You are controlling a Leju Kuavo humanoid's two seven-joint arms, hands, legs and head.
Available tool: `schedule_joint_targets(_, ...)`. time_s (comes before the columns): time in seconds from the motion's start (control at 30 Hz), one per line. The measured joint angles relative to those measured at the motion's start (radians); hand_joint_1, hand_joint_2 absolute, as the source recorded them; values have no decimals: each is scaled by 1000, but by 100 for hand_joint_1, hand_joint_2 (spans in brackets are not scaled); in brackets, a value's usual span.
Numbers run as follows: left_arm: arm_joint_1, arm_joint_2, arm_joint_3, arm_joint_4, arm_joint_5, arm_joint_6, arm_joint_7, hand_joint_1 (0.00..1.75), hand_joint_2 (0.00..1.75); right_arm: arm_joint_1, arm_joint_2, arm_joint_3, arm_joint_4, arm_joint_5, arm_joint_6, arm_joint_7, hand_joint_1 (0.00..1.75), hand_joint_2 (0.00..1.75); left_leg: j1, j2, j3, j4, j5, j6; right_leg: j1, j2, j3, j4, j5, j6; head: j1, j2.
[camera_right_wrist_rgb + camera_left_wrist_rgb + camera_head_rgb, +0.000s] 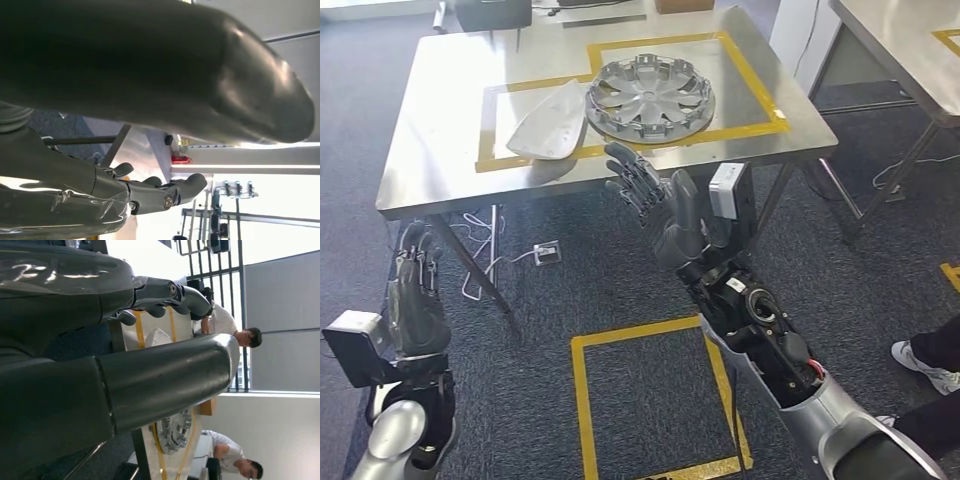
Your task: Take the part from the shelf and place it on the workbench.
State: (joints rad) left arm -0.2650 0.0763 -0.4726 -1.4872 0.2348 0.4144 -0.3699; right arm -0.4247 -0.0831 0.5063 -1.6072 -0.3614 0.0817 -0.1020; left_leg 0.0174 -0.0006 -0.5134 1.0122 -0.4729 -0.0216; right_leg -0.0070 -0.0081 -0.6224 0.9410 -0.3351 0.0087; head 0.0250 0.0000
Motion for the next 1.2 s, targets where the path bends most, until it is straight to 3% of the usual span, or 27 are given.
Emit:
schedule_joint_targets(0.03,-1,0,0,-1,0,0,0,0,0,-2,0,0,0,-2,0,0,0,0,-4,-2,27,-47,-12,5,-1,0,-5,-1,11,6,1,0)
schedule_joint_targets(0.07,-2,0,0,-2,0,0,-1,0,0,-4,0,1,1,-4,1,0,0,0,-10,-3,32,-69,-11,12,-3,0,-9,-4,23,12,3,0)
schedule_joint_targets(0.1,-2,0,0,-2,0,0,-1,0,0,-3,0,2,2,-7,1,0,0,0,-11,-2,22,-67,0,22,-7,1,-13,-7,30,19,4,0)
schedule_joint_targets(0.13,-2,0,0,-2,0,0,-1,0,0,-2,0,3,4,-8,1,0,0,0,-11,0,13,-70,10,30,-9,2,-22,0,20,24,3,0)
schedule_joint_targets(0.17,-2,0,0,-2,0,1,-1,0,0,-1,0,4,6,-9,1,0,0,0,-11,2,0,-71,23,40,-11,3,-34,26,-14,28,5,0)
schedule_joint_targets(0.2,-1,0,0,-2,0,1,-1,0,0,0,0,4,8,-9,1,0,0,0,-9,4,-14,-72,37,48,-12,4,-50,73,-66,30,8,0)
schedule_joint_targets(0.27,-1,0,0,-2,0,2,-1,0,0,0,0,5,11,-10,1,0,0,0,-11,5,-44,-72,62,54,-12,5,-80,215,-177,33,17,0)
schedule_joint_targets(0.3,-1,0,0,-2,0,3,-1,0,0,0,0,5,12,-10,1,0,0,0,-12,5,-60,-71,74,54,-12,5,-86,279,-201,35,20,0)
schedule_joint_targets(0.33,0,0,0,-2,0,4,0,0,0,0,0,5,14,-10,2,0,0,0,-12,5,-76,-71,86,53,-12,5,-80,320,-199,35,23,0)
schedule_joint_targets(0.37,1,0,0,-2,-1,6,1,0,0,0,0,5,16,-10,2,0,0,0,-12,5,-92,-70,98,51,-12,5,-58,326,-175,35,26,0)
schedule_joint_targets(0.43,3,0,0,-2,-2,11,3,0,0,-2,0,6,18,-10,2,0,0,0,-12,4,-121,-68,119,44,-12,5,33,234,-126,29,34,0)
schedule_joint_targets(0.5,3,1,0,-5,-3,14,4,0,0,-5,0,6,18,-9,3,1,0,0,-14,4,-135,-64,137,34,-7,5,146,75,-146,22,42,0)
schedule_joint_targets(0.57,3,1,0,-7,-4,15,5,0,0,-8,0,6,18,-9,3,1,0,0,-14,5,-138,-66,153,22,0,5,189,-11,-177,15,43,0)
schedule_joint_targets(0.6,3,1,0,-7,-4,15,5,0,0,-9,0,6,18,-9,3,1,0,0,-13,5,-138,-69,161,16,0,4,183,-17,-173,9,40,0)
schedule_joint_targets(0.67,4,2,0,-8,-5,15,6,0,0,-11,0,7,18,-9,3,3,0,0,-10,4,-153,-50,139,5,-3,1,170,-20,-154,-5,35,0)
schedule_joint_targets(0.7,4,3,0,-8,-5,15,6,0,0,-11,0,8,17,-9,3,3,0,0,-9,3,-170,-10,100,0,-6,-1,163,-22,-144,-11,28,0)
schedule_joint_targets(0.77,6,4,0,-9,-6,16,8,0,0,-12,0,8,17,-9,3,6,0,0,-7,2,-220,125,3,-11,-6,-2,144,-20,-124,-17,14,0)
schedule_joint_targets(0.8,8,5,0,-9,-7,16,10,0,0,-11,0,8,17,-9,3,7,0,0,-6,2,-241,194,-26,-16,-5,-2,133,-19,-116,-17,8,0)
schedule_joint_targets(0.83,10,5,0,-9,-8,17,12,0,0,-10,0,9,17,-9,3,9,0,0,-6,3,-248,236,-33,-18,-5,-2,123,-18,-109,-17,5,0)
schedule_joint_targets(0.87,12,6,0,-9,-9,17,15,0,0,-9,0,9,17,-9,2,11,0,0,-5,3,-236,239,-20,-19,-5,-2,116,-17,-104,-15,2,0)
schedule_joint_targets(0.9,13,6,0,-10,-10,17,17,0,0,-8,0,9,17,-9,2,12,0,0,-4,3,-203,198,4,-18,-5,-1,110,-15,-101,-13,0,0)
schedule_joint_targets(0.97,14,7,0,-13,-11,18,20,0,0,-8,0,9,16,-9,1,13,0,0,-5,3,-103,50,45,-11,-4,-1,103,-10,-97,-8,-4,0)
schedule_joint_targets(1.03,14,8,0,-19,-11,18,21,0,0,-9,0,9,16,-8,-1,15,0,0,-9,2,-46,-46,56,1,-1,-1,97,-7,-94,0,-3,0)
schedule_joint_targets(1.07,14,8,0,-21,-11,17,21,0,0,-9,0,10,15,-8,-3,17,0,0,-11,2,-42,-58,53,7,0,0,94,-6,-92,5,-2,0)
schedule_joint_targets(1.1,14,8,0,-22,-11,17,21,0,0,-9,0,10,15,-5,-7,20,0,0,-11,2,-45,-61,53,10,1,0,93,-5,-96,3,2,0)
schedule_joint_targets(1.2,15,8,0,-24,-12,15,22,0,0,-8,0,10,14,5,-20,27,0,0,-10,2,-44,-66,53,16,3,0,91,-5,-100,-17,9,0)
